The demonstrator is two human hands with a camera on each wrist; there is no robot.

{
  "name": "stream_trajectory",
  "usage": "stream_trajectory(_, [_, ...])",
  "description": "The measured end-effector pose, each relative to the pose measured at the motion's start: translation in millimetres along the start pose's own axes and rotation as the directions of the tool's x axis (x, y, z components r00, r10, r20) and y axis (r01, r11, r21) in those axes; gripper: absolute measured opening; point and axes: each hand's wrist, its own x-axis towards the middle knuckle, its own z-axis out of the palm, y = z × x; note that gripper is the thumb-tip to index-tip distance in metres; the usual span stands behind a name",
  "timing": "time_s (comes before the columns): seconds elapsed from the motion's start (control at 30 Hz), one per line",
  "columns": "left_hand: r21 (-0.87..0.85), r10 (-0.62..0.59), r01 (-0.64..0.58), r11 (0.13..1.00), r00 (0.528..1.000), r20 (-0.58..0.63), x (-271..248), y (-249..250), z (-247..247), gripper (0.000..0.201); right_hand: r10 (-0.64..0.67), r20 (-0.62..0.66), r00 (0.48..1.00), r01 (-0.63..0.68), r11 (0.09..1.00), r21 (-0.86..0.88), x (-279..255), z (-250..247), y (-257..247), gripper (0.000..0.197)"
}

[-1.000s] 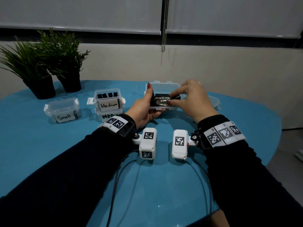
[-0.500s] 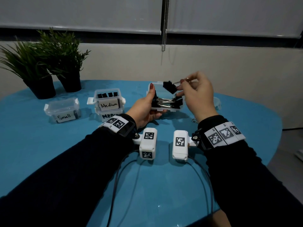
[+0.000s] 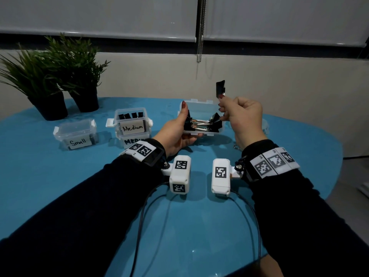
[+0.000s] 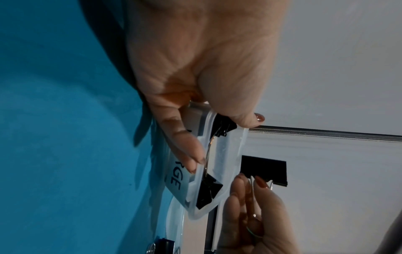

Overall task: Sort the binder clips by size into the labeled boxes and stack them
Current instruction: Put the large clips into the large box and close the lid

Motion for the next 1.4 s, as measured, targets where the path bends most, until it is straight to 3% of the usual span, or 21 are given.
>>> stream_trajectory(0.2, [0.007,-0.012,0.012,1.0,1.0,0.005,-0.8,0.2,0.9,0.066,-0.032,0.07,0.997,0.039,0.995,-0.092,-0.1,2.6,7.9,0.039])
stream_trajectory(0.37, [0.022,-0.021,0.02,1.0,1.0,0.014,-4.3,1.8,1.8,0.064,-0.048,0.038,0.998,0.053,0.992,-0.119,1.8,2.5,7.9,0.043])
stream_trajectory(0.5, [0.053,-0.029,0.026,0.998,0.998,0.054,-5.8,0.5,2.5,0.059,-0.162,0.052,0.985,0.17,0.932,-0.32,2.1,1.0,9.0,0.053])
stream_trajectory(0.63, [0.06,-0.037,0.033,0.998,0.997,0.072,-7.9,1.5,3.0,0.047,-0.209,0.082,0.975,0.224,0.914,-0.339,0.2,0.9,6.8,0.056])
stream_trajectory(0.8, [0.078,-0.034,0.029,0.997,0.998,0.061,-8.2,1.5,3.7,0.044,-0.22,0.032,0.975,0.22,0.931,-0.292,0.7,1.9,5.0,0.04])
stream_trajectory(0.87, [0.07,-0.038,0.034,0.997,0.998,0.057,-7.8,1.5,3.8,0.044,-0.214,0.079,0.974,0.228,0.92,-0.318,-0.7,1.9,3.3,0.028])
stream_trajectory(1.0, [0.057,-0.045,0.042,0.997,0.998,0.051,-6.4,1.7,2.7,0.042,-0.25,0.148,0.957,0.288,0.878,-0.383,-3.1,1.7,-0.2,0.03])
stream_trajectory(1.13, [0.026,-0.06,0.058,0.998,0.994,0.086,-6.1,0.0,4.6,0.038,-0.272,0.225,0.936,0.345,0.836,-0.426,1.4,5.1,5.8,0.006])
stream_trajectory(1.4, [0.013,-0.054,0.053,0.999,0.987,0.154,-5.6,-1.2,4.0,0.032,-0.264,0.238,0.935,0.345,0.835,-0.428,1.7,11.2,12.8,0.032])
